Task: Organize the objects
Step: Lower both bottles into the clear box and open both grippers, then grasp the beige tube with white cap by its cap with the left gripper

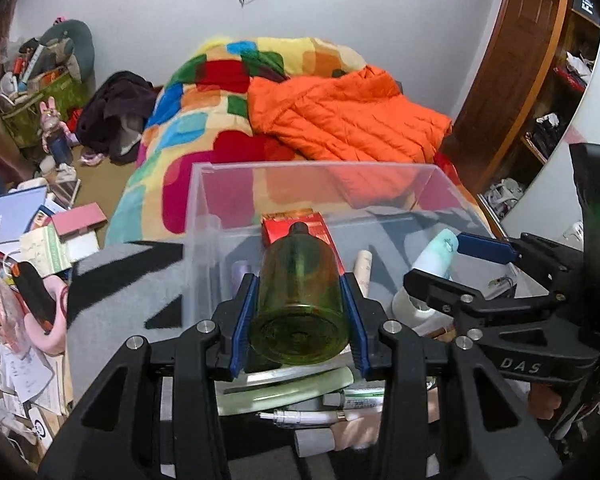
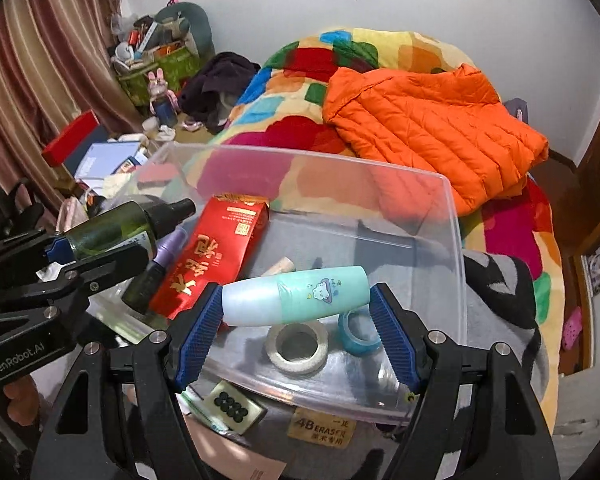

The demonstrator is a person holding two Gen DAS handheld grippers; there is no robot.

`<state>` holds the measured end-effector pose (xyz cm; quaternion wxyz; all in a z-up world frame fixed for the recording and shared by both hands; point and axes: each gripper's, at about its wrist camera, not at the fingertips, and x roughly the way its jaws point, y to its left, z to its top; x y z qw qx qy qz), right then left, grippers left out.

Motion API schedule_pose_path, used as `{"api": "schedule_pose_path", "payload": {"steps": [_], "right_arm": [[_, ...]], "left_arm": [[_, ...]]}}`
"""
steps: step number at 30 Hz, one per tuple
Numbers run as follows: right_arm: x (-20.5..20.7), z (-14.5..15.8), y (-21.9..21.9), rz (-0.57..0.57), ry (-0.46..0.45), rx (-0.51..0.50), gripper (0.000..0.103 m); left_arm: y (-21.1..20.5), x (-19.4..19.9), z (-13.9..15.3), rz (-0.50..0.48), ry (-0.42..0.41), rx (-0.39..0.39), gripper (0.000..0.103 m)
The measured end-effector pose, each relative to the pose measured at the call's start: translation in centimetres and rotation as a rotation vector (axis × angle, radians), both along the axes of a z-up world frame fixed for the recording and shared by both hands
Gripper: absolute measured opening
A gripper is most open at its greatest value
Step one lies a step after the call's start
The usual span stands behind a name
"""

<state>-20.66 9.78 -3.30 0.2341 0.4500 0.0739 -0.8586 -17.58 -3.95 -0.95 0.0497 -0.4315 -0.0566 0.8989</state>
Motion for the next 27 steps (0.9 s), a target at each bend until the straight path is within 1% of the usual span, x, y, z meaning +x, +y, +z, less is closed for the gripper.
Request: {"api": "schedule_pose_path", "payload": {"steps": [2, 4, 6, 9, 11, 13, 14, 16, 19, 23, 26, 27], "right_arm": [[0.2, -0.1, -0.3, 0.013, 0.001, 0.013, 0.071], [0.4, 0.1, -0.3, 0.015, 0.013, 0.018, 0.072], [0.6, 0.3, 0.0, 0.026, 0.008, 0.004, 0.073], [1.2, 1.0, 0.6, 0.041, -0.004, -0.040, 0.075], [1.9, 1.5, 1.2, 0.046, 0.006, -0.054, 0.075], [2.7, 2.1, 1.8, 0.052, 0.016, -0.068, 0.075], [2.9, 2.3, 2.0, 0.053, 0.019, -0.074, 0.075], [3.8, 2.9, 3.0, 0.051, 0.032, -0.092, 0.075], [5.0, 3.6, 4.4, 0.043, 0.055, -0.110, 0.075], [6.7, 3.7, 6.1, 0.031, 0.077, -0.113, 0.075], [7.9, 2.6, 6.9, 0.023, 0.054, -0.116, 0.076], [8.2, 1.8, 7.0, 0.025, 0.033, -0.118, 0.076]], "left_arm": [[0.2, 0.4, 0.0, -0.011, 0.001, 0.005, 0.041], [0.6, 1.0, 0.2, -0.021, 0.011, -0.006, 0.041], [0.9, 1.6, 0.5, -0.026, 0.021, -0.019, 0.043], [1.1, 2.9, 1.5, -0.035, 0.056, -0.035, 0.052], [1.1, 3.9, 2.2, -0.035, 0.087, -0.049, 0.060], [1.1, 5.0, 3.0, -0.036, 0.115, -0.056, 0.065], [1.1, 5.4, 3.2, -0.037, 0.125, -0.057, 0.067], [1.2, 6.5, 3.5, -0.042, 0.139, -0.066, 0.068], [1.1, 7.7, 3.2, -0.050, 0.132, -0.065, 0.068], [1.0, 8.9, 1.7, -0.063, 0.090, -0.055, 0.068], [1.0, 9.5, -0.2, -0.067, 0.053, -0.059, 0.068], [1.0, 9.5, -0.9, -0.071, 0.035, -0.059, 0.068]]}}
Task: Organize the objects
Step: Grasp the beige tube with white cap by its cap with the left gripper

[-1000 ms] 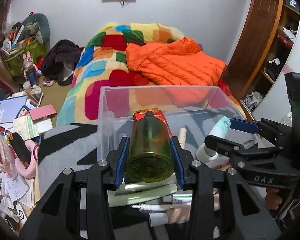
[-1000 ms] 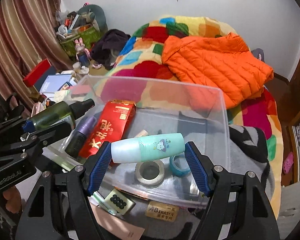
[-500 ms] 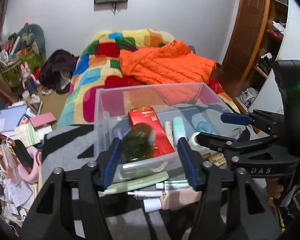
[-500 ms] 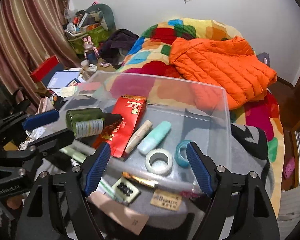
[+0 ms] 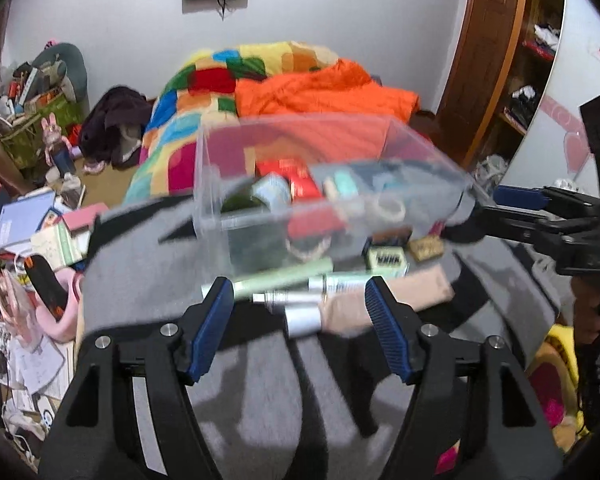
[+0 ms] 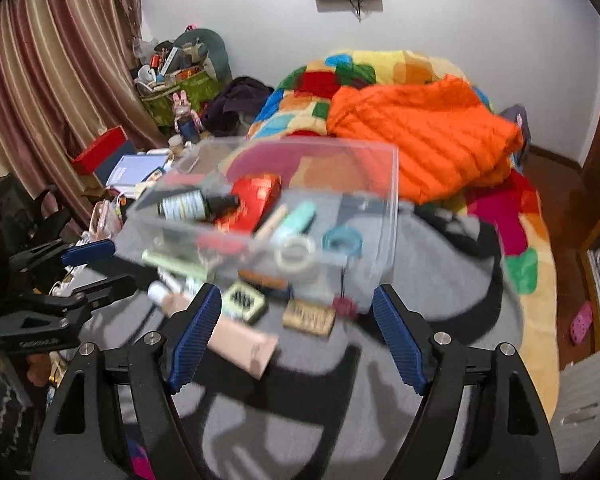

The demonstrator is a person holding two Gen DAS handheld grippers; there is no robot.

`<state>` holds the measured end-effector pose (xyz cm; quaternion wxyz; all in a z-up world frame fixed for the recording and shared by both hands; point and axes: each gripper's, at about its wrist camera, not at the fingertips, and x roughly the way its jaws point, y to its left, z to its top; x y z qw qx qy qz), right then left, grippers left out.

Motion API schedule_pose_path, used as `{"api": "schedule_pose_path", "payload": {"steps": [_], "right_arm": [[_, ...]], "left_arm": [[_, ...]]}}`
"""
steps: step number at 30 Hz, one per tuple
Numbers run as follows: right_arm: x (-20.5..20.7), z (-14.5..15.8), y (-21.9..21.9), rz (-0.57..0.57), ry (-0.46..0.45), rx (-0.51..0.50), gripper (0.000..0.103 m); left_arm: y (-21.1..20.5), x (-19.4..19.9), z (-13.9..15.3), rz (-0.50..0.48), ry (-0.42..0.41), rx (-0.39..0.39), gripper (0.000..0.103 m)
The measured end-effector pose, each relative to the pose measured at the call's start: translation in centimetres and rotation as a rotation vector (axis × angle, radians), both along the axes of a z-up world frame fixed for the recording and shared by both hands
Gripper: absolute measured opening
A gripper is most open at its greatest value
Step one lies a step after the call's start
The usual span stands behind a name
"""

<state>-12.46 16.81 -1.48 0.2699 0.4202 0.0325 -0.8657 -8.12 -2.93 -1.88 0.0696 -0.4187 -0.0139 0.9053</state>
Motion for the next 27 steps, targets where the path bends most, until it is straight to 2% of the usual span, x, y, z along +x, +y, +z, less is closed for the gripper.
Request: {"api": "schedule_pose_path", "payload": {"steps": [4, 6, 8, 9, 10, 11, 16, 24, 27], "right_arm": [[0.9, -2.6, -0.8, 0.034, -0.066, 0.009, 0.075], [1.2, -3.8, -1.4, 0.054, -0.093, 0.013, 0.070], [1.2, -4.8, -2.0, 0.072, -0.123, 0.006, 0.047], [1.1, -5.1, -2.3, 0.084, -0.136, 0.000, 0.042], [1.1, -5.4, -2.5, 0.094, -0.149, -0.006, 0.032], [1.1, -5.6, -2.7, 0.095, -0.150, -0.004, 0.028], [1.6, -5.3, -2.3, 0.075, -0.109, 0.009, 0.022], [3.1, -4.6, -1.1, 0.154, -0.122, 0.011, 0.025], [4.0, -4.0, -0.4, 0.183, -0.104, 0.024, 0.025]], "left_arm": [[0.0, -0.5, -2.5, -0.010, -0.081, 0.037, 0.068], [0.0, -0.8, -3.2, -0.005, -0.096, 0.054, 0.068], [0.0, -0.9, -3.6, -0.004, -0.104, 0.088, 0.067], [-0.1, -0.9, -3.7, -0.009, -0.107, 0.106, 0.064], [0.0, -0.9, -3.9, -0.020, -0.115, 0.130, 0.056], [0.2, -0.8, -4.0, -0.026, -0.119, 0.134, 0.054], [0.8, 1.0, -3.7, -0.049, -0.090, 0.121, 0.047], [2.2, 5.6, -2.6, -0.155, -0.082, 0.123, 0.047], [2.6, 6.5, -2.9, -0.170, -0.083, 0.076, 0.047]]}}
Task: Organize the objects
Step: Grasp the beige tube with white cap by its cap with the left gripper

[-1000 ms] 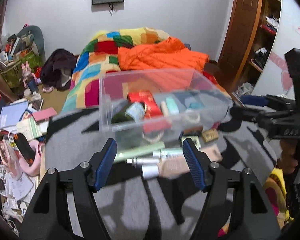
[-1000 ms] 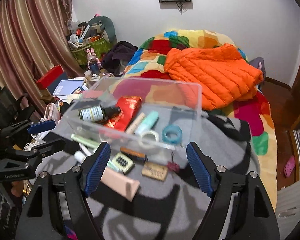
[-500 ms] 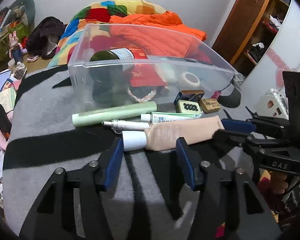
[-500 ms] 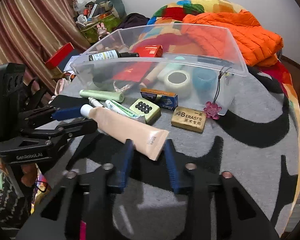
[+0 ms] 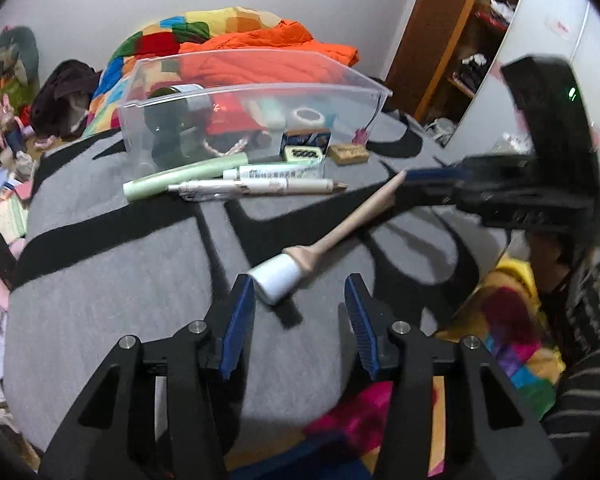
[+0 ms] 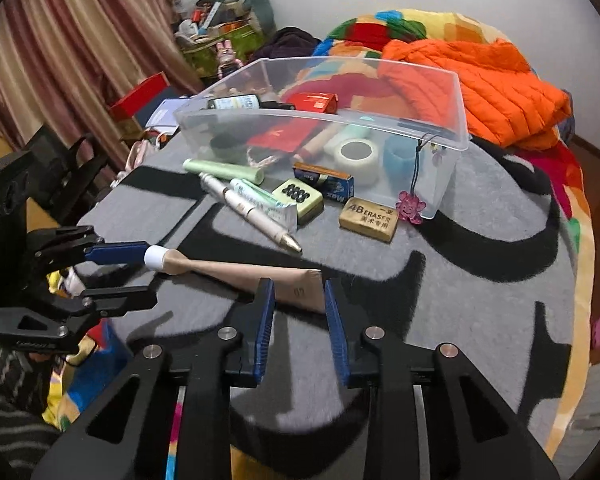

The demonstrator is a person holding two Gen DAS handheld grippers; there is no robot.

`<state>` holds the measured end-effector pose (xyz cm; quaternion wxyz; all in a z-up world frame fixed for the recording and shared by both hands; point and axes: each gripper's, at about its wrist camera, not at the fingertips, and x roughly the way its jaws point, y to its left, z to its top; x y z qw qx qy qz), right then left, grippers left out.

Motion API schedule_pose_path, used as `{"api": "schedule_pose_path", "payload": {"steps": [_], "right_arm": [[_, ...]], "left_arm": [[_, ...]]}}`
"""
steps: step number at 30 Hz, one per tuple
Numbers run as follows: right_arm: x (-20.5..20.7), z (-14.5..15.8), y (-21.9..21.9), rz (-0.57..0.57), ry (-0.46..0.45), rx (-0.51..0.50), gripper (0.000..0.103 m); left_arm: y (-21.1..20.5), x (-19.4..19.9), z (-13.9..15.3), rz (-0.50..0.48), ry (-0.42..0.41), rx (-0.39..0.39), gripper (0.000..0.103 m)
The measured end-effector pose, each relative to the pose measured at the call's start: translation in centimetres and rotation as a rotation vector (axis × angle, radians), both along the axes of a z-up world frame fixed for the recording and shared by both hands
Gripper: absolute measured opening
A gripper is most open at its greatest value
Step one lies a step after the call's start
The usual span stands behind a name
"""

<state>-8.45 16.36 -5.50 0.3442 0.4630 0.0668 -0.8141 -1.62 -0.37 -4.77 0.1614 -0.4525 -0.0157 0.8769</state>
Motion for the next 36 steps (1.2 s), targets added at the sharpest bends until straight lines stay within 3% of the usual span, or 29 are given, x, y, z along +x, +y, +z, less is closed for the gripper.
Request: {"api": "schedule_pose_path", "payload": {"steps": [2, 6, 16, 19, 22, 23, 26, 29, 31, 36], "right_arm": [[0.3, 0.4, 0.4, -0.009, 0.024, 0.009, 0.029], [-0.6, 0.9, 0.6, -0.064, 0.055, 0.032, 0.037], [-6.2, -2.3, -1.0, -0.213, -0.034, 0.064, 0.038], [-6.6, -2.6, -1.3, -0.240, -0.032, 0.063, 0.046], [-6.5, -2.6, -2.0, -0.245, -0.019, 0.072, 0.056], [-6.5, -2.6, -2.2, -0.249, -0.007, 0.085, 0.056], [-6.5, -2.9, -2.8, -0.267, 0.037, 0.128, 0.055], [-6.3, -2.8, -2.9, -0.274, 0.063, 0.144, 0.040], [-6.2, -2.7, -2.6, -0.269, 0.063, 0.140, 0.039], [-5.1, -2.0, -1.2, -0.279, 0.082, 0.123, 0.039]], "left_arm": [[-0.2, 0.0, -0.2, 0.014, 0.010, -0.024, 0.047], [-0.9, -0.8, -0.4, 0.025, 0.014, -0.002, 0.050], [1.1, -2.1, -1.2, -0.056, 0.024, -0.011, 0.062], [1.6, -2.1, -1.4, -0.070, 0.044, -0.016, 0.061], [1.9, -1.6, -1.5, -0.074, 0.067, -0.019, 0.049], [2.0, -1.5, -1.5, -0.074, 0.072, -0.019, 0.040], [2.0, -0.9, -1.4, -0.064, 0.078, -0.006, 0.031], [1.9, 0.0, -1.3, -0.055, 0.079, -0.001, 0.027], [2.1, 0.3, -1.2, -0.063, 0.075, -0.001, 0.020], [2.9, 0.7, -1.2, -0.081, 0.079, -0.035, 0.020]]}}
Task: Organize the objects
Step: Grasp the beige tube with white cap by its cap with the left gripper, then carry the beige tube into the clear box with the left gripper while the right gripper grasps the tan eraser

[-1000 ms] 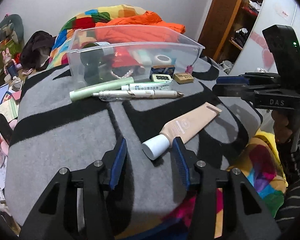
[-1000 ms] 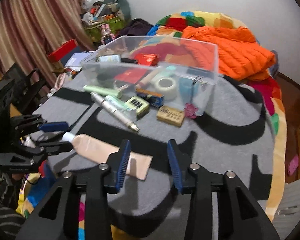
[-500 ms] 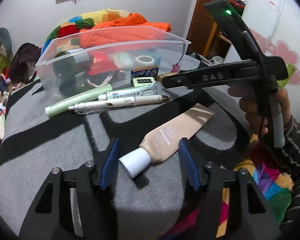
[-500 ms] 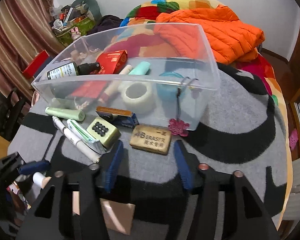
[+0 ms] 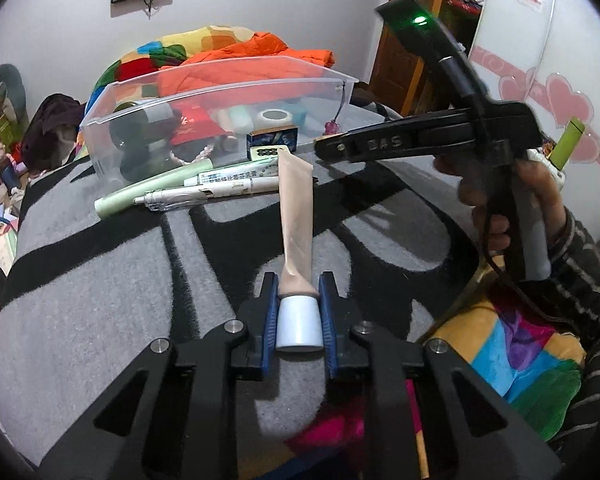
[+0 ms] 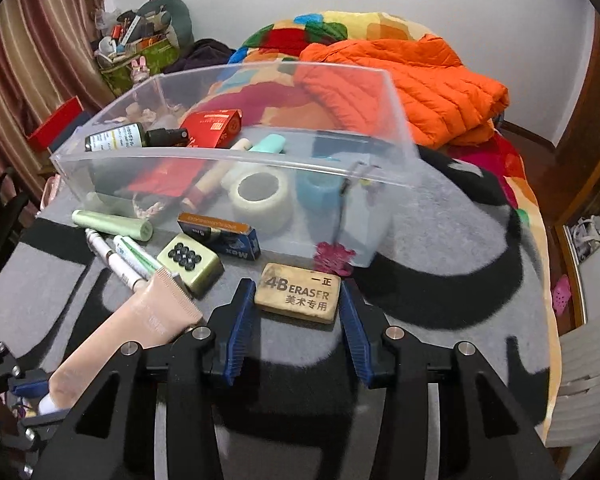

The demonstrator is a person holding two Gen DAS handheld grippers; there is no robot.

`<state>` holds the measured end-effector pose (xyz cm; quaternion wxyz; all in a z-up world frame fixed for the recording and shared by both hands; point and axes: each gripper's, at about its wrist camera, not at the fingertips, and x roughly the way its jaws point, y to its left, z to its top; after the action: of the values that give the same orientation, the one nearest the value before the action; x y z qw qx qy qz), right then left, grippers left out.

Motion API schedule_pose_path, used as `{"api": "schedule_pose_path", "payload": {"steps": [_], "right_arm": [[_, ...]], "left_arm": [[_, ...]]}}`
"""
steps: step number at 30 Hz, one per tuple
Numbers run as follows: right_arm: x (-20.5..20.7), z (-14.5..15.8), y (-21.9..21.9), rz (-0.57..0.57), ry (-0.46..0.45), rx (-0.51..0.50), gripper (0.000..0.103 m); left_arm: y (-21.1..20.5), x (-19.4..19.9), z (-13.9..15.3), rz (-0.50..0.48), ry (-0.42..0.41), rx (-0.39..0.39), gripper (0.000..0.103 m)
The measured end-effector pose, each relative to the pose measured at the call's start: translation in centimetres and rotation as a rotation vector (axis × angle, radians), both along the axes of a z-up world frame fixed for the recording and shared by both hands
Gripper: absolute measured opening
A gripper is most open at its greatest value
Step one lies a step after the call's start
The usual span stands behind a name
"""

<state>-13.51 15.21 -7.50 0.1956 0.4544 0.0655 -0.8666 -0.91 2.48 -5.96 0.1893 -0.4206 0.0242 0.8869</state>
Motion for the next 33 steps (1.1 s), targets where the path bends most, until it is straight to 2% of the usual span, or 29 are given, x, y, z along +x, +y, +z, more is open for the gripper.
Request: {"api": "schedule_pose_path", "payload": {"steps": [6, 12, 21, 28, 33], "right_arm": [[2.0, 1.5, 3.0, -0.024, 0.014, -0.044, 0.039], [3.8, 2.4, 4.5, -0.035, 0.025, -0.083, 0.039], [5.8, 5.0, 4.2, 0.004, 0.096, -0.119, 0.039], [4.9, 7.6, 2.8, 0.017, 0.163, -0.150, 0.039], [3.4, 8.7, 1.7, 0.016, 0.189, -0.147, 0.039]], "left_arm": [[0.7, -0.9, -0.3, -0.005, 0.005, -0.002, 0.020], [1.8, -0.3, -0.1, 0.022, 0.046, -0.046, 0.020], [0.4, 1.5, 3.7, 0.086, 0.137, 0.000, 0.020], [-1.1, -0.1, 6.9, 0.148, 0.208, 0.030, 0.020], [-2.1, -2.4, 8.4, 0.188, 0.223, 0.052, 0.020]]}}
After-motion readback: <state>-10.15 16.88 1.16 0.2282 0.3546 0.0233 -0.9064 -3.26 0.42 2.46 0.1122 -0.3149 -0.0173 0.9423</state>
